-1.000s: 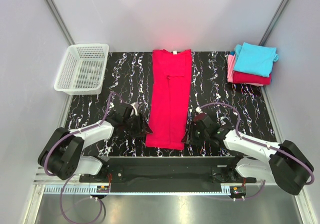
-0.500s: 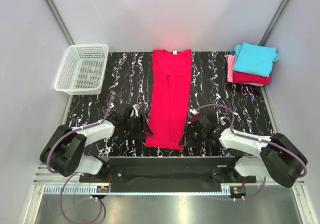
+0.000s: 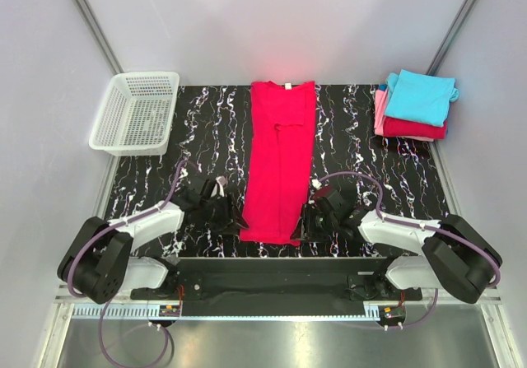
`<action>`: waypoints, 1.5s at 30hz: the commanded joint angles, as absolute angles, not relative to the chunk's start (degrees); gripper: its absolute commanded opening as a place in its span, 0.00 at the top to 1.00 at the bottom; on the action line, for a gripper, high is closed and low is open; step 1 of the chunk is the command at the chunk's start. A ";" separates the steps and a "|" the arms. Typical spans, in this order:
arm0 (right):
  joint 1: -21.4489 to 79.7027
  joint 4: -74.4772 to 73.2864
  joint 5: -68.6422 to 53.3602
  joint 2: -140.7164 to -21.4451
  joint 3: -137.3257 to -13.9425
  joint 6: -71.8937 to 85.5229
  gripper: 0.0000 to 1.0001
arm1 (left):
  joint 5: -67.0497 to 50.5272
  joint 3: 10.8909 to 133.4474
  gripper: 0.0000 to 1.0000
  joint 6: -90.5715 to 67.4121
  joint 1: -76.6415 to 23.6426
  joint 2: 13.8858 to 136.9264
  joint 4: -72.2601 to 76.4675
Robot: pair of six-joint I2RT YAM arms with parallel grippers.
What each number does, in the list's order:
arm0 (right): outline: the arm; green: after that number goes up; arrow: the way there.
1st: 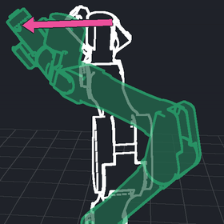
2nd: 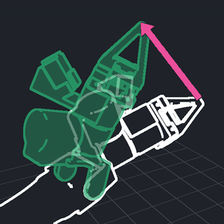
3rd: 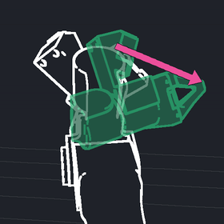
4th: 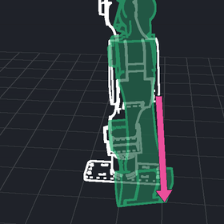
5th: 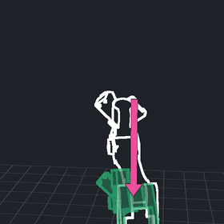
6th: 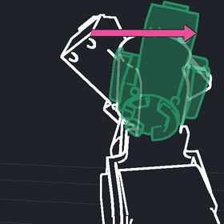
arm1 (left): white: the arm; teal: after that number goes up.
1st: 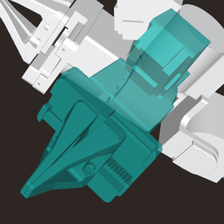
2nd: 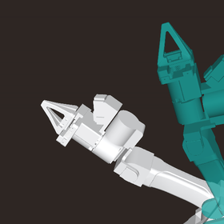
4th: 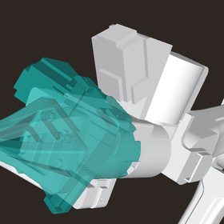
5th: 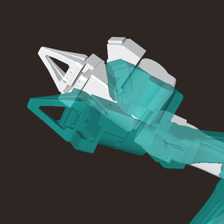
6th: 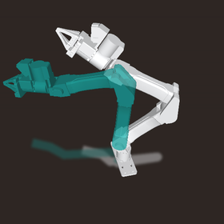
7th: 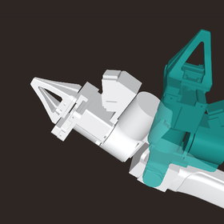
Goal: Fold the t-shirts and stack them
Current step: Fold the tshirt
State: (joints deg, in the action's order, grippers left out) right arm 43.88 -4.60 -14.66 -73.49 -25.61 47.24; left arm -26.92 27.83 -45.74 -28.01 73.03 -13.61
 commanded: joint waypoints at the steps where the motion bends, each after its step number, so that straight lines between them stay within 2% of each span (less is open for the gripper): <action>1: 44.30 -5.27 -14.24 -74.53 -24.35 47.02 0.58 | -29.53 26.02 0.50 -48.24 -27.86 72.59 -9.16; 10: 44.30 -8.00 -12.30 -72.60 -23.99 47.64 0.58 | -29.97 25.58 0.63 -49.48 -27.86 73.48 -7.91; 12: 44.30 -8.00 -12.39 -73.38 -24.17 47.72 0.61 | -29.97 25.40 0.70 -49.48 -27.86 73.65 -7.74; 13: 44.30 -8.00 -12.57 -73.65 -24.34 47.55 0.64 | -30.06 25.31 0.73 -49.48 -27.86 73.91 -7.39; 14: 44.30 -8.09 -12.66 -74.17 -24.35 47.55 0.68 | -30.32 25.23 0.80 -49.66 -27.86 74.00 -7.12; 16: 44.30 -8.17 -12.83 -74.62 -24.52 47.55 0.91 | -30.50 24.87 0.88 -49.66 -27.95 74.01 -6.86; 17: 44.30 -8.35 -12.75 -74.71 -24.70 47.64 1.00 | -30.24 24.70 0.92 -49.66 -27.95 73.74 -6.86; 18: 44.30 -8.78 -12.83 -74.71 -24.78 47.64 1.00 | -30.32 24.52 1.00 -49.75 -27.86 73.57 -6.86; 26: 45.35 -19.50 -13.09 -69.89 -26.54 47.81 1.00 | -32.34 21.19 1.00 -50.45 -28.04 68.04 -8.17; 38: 49.13 -30.06 -13.10 -60.22 -27.69 50.89 1.00 | -31.55 14.06 1.00 -53.96 -31.29 49.49 -16.08; 45: 51.94 -31.99 -11.96 -58.10 -29.97 51.42 1.00 | -29.62 16.52 1.00 -54.23 -34.71 48.78 -16.79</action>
State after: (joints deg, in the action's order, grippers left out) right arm 50.81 -29.32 -13.96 -58.98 -27.27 50.61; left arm -30.26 14.48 -53.49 -33.71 49.30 -15.92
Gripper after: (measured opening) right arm 0.021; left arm 0.020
